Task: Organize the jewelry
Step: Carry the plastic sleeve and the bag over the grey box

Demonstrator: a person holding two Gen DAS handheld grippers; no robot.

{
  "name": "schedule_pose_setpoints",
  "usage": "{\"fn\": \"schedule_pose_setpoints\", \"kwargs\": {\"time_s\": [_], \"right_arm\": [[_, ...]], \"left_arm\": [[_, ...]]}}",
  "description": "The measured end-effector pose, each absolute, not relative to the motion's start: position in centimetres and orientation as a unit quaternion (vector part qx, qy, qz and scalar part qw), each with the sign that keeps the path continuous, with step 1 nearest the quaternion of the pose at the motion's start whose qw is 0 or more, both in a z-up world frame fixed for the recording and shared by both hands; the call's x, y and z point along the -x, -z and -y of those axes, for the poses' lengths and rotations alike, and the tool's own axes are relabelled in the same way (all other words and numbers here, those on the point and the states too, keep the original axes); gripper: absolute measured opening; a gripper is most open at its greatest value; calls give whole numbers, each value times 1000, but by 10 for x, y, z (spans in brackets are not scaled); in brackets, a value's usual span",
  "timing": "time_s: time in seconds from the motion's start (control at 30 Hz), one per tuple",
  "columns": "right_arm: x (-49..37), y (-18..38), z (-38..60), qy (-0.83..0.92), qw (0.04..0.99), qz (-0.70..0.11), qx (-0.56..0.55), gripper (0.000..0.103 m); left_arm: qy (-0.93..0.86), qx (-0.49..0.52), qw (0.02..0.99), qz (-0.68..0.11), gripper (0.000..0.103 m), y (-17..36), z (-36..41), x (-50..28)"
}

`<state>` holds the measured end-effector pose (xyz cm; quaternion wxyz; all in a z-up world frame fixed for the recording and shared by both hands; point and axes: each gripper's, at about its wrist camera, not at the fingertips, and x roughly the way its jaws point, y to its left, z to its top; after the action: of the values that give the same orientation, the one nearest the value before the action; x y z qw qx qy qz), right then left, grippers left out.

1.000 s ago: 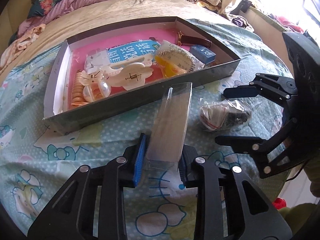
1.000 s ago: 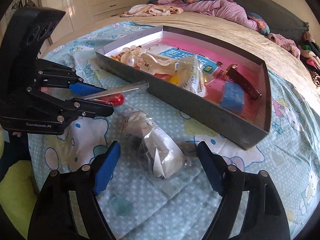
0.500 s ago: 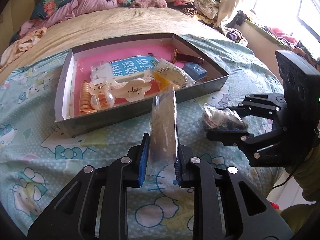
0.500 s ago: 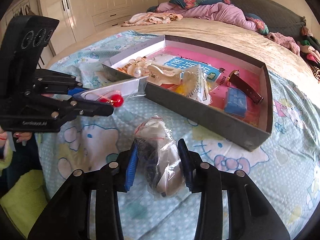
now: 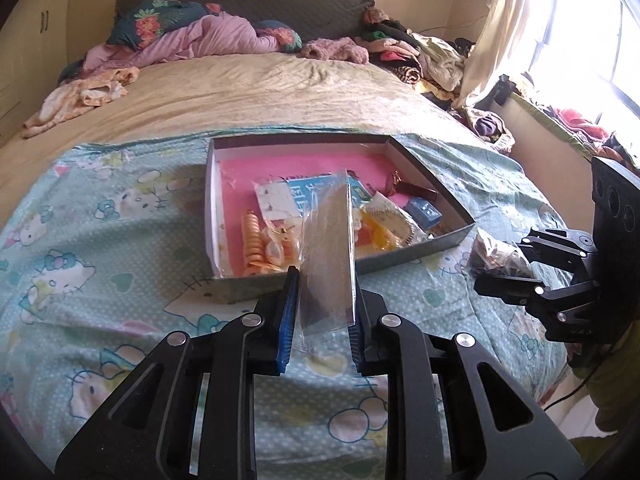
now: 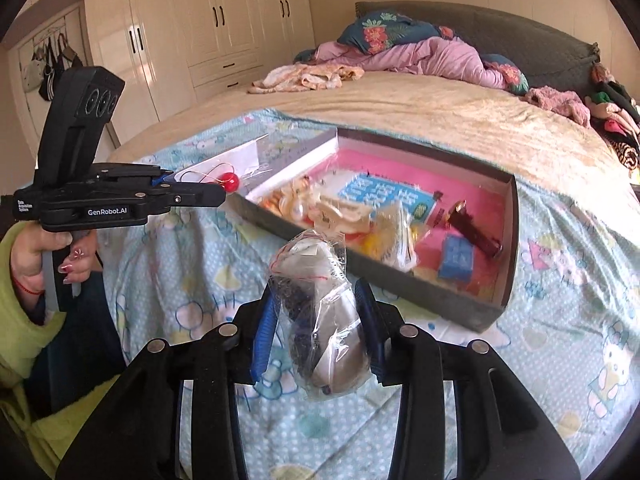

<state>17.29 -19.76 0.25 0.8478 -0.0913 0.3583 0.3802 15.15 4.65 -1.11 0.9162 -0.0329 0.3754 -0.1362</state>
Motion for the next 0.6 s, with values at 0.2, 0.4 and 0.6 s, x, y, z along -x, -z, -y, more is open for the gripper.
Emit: {"fn": "schedule_pose_setpoints", "kwargs": {"time_s": [0.2,0.4,0.6], "right_arm": [[-182,-25,186,-388,854,-335,91,36],[-193,-43,176,-394,858,-316,88,36],[-200,-54,170,-396,864,-300,86,36]], "left_arm": [[114,52,923,-364,15,0,-65,-155],[105,61,925,-361,15,-5,-74,-163],[101,58,930,-350,15,-18,-75,-174]]}}
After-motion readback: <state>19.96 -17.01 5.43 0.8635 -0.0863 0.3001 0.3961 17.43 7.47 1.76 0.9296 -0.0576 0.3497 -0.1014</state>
